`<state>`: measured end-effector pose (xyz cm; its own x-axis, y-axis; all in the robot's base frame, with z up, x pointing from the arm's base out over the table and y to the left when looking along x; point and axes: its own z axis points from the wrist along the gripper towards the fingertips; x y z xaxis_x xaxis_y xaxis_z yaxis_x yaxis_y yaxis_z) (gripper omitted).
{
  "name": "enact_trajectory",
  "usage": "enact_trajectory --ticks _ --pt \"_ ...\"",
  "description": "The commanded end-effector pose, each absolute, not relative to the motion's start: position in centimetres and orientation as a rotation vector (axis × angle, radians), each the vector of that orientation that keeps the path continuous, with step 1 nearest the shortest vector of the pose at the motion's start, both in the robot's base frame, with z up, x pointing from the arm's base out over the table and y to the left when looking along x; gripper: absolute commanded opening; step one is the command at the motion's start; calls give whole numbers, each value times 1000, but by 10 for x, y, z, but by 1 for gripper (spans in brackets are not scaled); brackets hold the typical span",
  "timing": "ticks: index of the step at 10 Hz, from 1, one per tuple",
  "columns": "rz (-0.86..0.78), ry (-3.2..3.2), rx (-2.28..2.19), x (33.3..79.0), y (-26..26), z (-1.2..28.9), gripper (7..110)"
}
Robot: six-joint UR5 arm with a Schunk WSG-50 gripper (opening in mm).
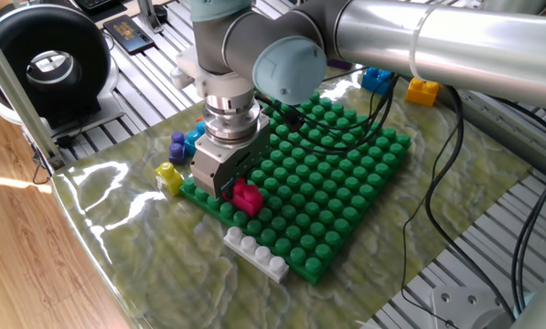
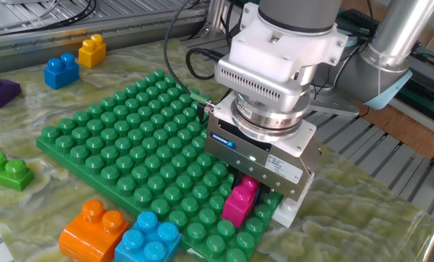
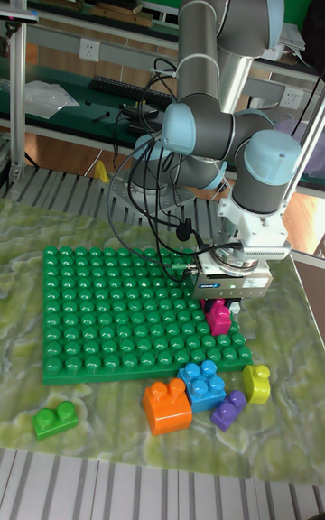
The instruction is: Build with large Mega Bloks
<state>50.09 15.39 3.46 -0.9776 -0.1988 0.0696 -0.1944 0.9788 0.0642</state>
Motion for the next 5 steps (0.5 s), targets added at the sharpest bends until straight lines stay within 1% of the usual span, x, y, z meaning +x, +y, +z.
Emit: enact_trajectory --ticks 1,5 --pt "-106 -3053 293 502 156 35 7" --pt "-106 -3056 295 503 155 32 7"
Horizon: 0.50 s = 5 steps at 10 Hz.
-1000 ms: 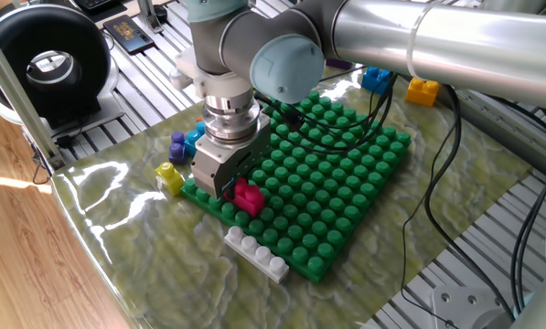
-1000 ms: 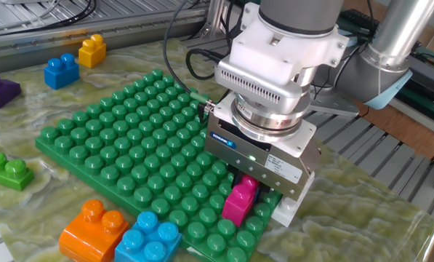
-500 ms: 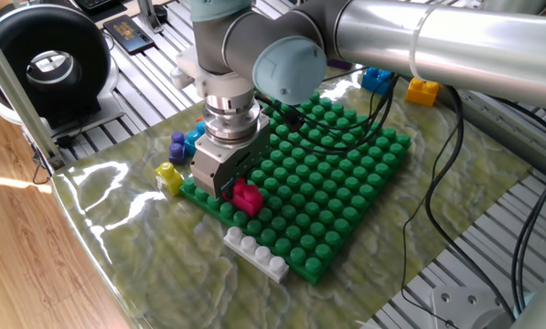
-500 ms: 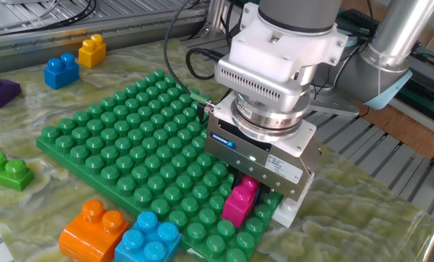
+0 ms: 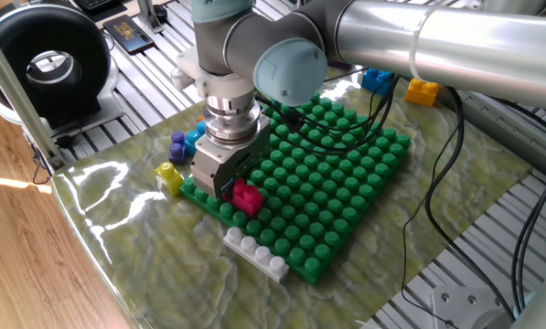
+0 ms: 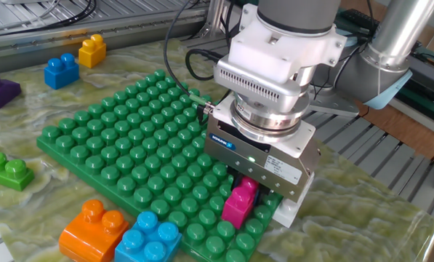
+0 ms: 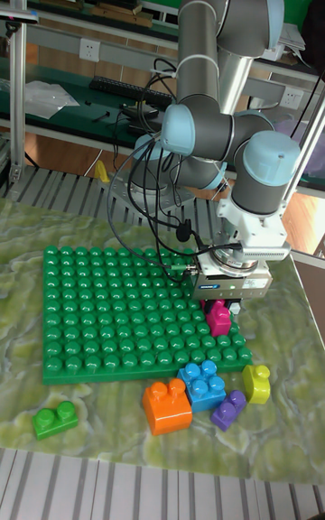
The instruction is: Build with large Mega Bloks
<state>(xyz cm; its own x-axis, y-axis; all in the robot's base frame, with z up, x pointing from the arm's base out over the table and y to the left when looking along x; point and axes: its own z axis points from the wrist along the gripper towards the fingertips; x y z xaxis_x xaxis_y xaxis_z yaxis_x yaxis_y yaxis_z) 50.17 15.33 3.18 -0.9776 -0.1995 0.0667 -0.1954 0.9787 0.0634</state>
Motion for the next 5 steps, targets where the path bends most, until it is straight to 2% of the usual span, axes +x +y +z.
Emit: enact_trajectory --ticks 1,5 --pt "-106 -3058 295 503 155 33 7" --pt "-103 -3061 289 503 157 32 7"
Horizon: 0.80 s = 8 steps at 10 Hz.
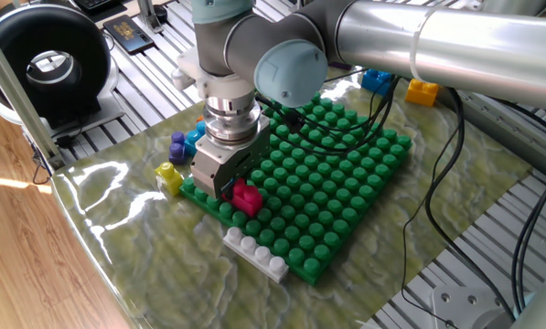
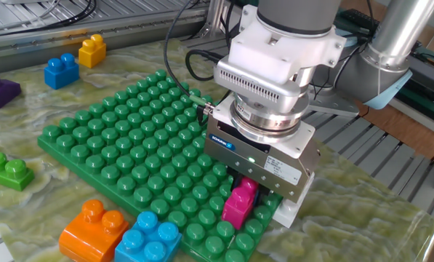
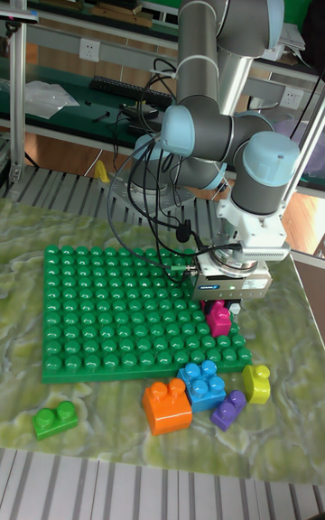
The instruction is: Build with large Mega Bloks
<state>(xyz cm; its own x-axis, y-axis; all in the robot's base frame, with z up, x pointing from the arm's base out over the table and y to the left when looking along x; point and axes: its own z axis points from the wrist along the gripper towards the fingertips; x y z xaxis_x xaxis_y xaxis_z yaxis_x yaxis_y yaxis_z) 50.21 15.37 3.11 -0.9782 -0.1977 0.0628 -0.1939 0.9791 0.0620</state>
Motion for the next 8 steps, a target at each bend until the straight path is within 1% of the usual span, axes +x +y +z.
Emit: enact_trajectory --ticks 1,4,7,8 --pt "-107 -3063 289 504 157 32 7" --pt "-130 -3028 302 496 155 35 7" --pt "-111 -3018 375 497 150 37 7" --pt "-114 -3017 382 498 151 38 22"
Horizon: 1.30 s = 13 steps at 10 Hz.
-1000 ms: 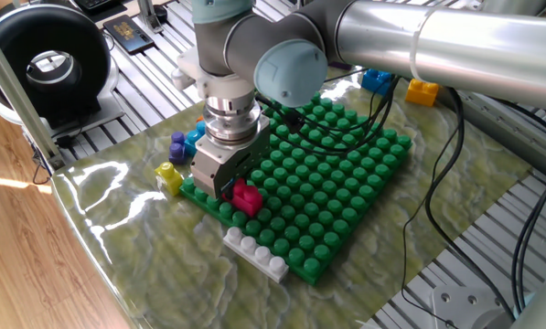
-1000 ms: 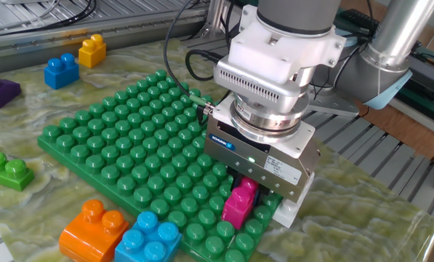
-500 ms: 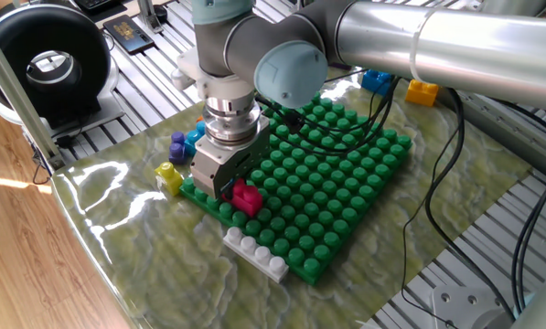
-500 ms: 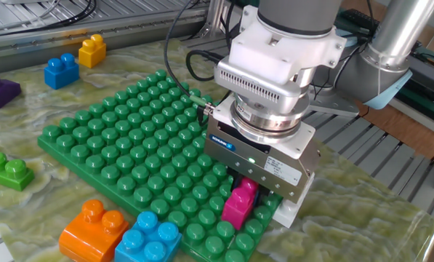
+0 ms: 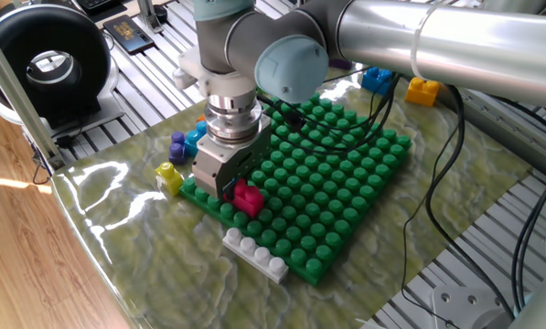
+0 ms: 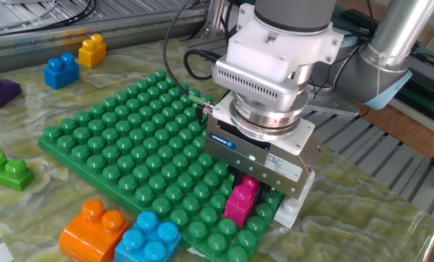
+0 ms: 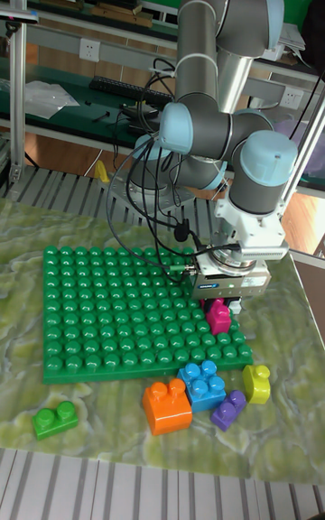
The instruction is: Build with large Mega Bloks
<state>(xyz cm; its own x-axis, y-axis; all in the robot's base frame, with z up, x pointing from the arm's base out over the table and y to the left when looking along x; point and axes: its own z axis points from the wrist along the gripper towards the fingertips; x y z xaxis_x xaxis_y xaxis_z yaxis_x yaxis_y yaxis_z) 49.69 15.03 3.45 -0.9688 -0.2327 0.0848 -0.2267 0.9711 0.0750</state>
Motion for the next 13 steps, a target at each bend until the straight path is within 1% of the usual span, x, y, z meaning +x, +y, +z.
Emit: enact_trajectory --ticks 1,2,6,8,11,13 --pt "-115 -3013 391 498 151 38 22" --pt "-113 -3009 397 497 151 39 44" --pt "-113 -2997 410 495 151 41 44" --pt "-139 -2991 399 493 156 44 44" --pt "-160 -2961 368 483 169 63 44" --pt "-141 -2951 359 476 171 75 44"
